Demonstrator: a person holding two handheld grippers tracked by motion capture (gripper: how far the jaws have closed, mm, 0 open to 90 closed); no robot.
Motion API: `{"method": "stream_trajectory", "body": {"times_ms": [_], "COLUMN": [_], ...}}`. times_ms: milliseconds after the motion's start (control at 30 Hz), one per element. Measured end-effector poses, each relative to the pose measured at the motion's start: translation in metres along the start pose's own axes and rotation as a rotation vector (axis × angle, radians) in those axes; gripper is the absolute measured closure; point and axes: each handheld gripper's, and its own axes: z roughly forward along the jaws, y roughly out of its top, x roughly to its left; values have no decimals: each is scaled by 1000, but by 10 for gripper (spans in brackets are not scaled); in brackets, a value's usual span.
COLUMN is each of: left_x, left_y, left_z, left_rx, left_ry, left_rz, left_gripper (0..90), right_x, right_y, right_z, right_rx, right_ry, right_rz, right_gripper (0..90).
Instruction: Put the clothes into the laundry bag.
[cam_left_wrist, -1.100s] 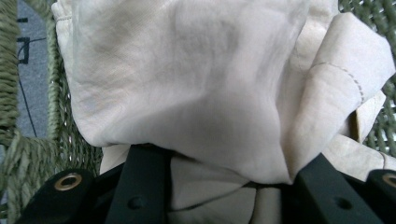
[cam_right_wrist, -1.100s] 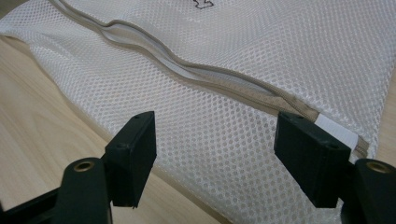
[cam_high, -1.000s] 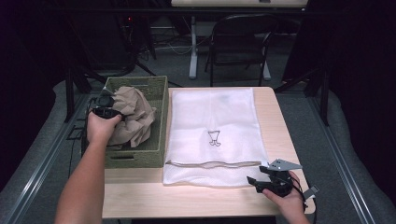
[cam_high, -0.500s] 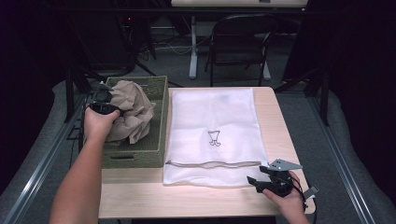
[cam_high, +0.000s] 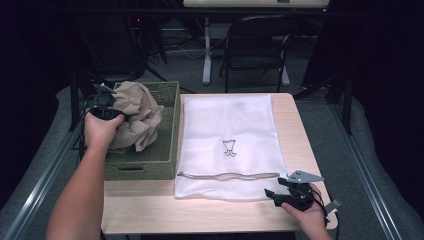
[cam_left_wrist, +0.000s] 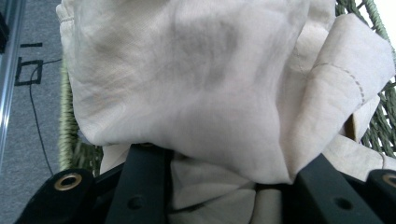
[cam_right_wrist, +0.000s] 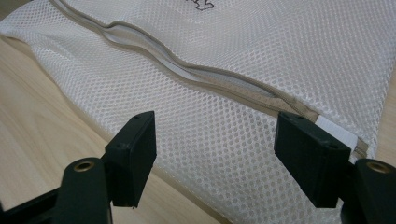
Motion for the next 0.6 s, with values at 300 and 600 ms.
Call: {"method": "stream_trajectory", "body": {"times_ms": [300, 600], "left_x": [0, -5], "left_y": [2, 5], "left_z": [-13, -28], "left_rx": [-15, -11], "left_ry": [-10, -75], "left_rz": [7, 19], "left_gripper": [661, 661], "right_x": [0, 0], "right_y": [0, 0], "right_z": [0, 0], "right_rx": [4, -2], "right_ry": [-3, -4], "right_rz": [-4, -1], "right_gripper": [292, 292]}}
